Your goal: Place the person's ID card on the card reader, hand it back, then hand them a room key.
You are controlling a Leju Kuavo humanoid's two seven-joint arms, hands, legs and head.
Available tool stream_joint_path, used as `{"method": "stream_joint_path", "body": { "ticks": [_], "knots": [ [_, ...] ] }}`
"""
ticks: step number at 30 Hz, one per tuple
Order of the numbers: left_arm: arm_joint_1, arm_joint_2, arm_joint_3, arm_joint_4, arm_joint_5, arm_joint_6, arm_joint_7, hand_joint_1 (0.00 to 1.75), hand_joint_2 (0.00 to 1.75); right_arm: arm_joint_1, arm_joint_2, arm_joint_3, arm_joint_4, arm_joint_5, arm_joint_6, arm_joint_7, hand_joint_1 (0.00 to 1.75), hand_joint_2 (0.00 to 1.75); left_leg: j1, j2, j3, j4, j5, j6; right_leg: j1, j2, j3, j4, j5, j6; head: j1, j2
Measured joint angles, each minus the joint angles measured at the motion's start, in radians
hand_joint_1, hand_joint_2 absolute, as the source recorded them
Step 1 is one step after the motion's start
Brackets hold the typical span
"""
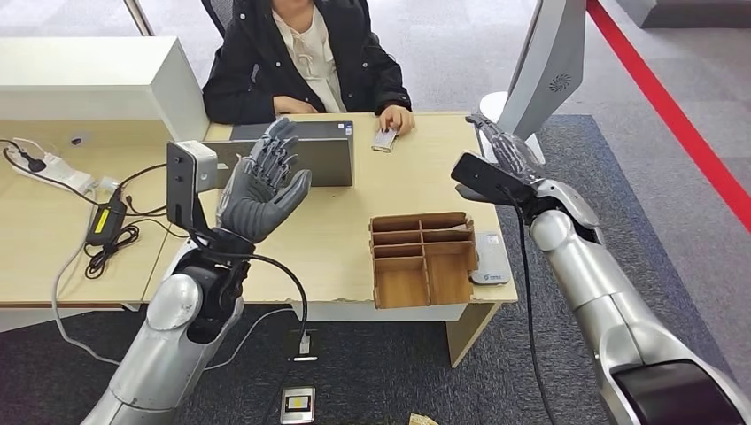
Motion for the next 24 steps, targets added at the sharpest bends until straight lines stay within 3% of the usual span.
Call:
{"method": "stream_joint_path", "body": {
  "ticks": [9, 24],
  "knots": [
    [0.024, 0.009, 0.01, -0.006, -0.01, -0.028, 0.002, 0.0, 1.75, 0.067, -0.055, 0.003, -0.106, 0.139, 0.011, 0.024, 0.0, 1.75, 0.0, 0.0, 0.0, 0.0, 0.0, 0.0, 0.0, 0.0, 0.0, 0.0, 0.0, 0.0, 0.0, 0.0],
    [0.024, 0.009, 0.013, -0.006, -0.018, -0.043, 0.017, 0.0, 1.75, 0.094, -0.095, -0.005, -0.107, 0.188, -0.009, 0.023, 0.0, 1.75, 0.0, 0.0, 0.0, 0.0, 0.0, 0.0, 0.0, 0.0, 0.0, 0.0, 0.0, 0.0, 0.0, 0.0]
  ]
}}
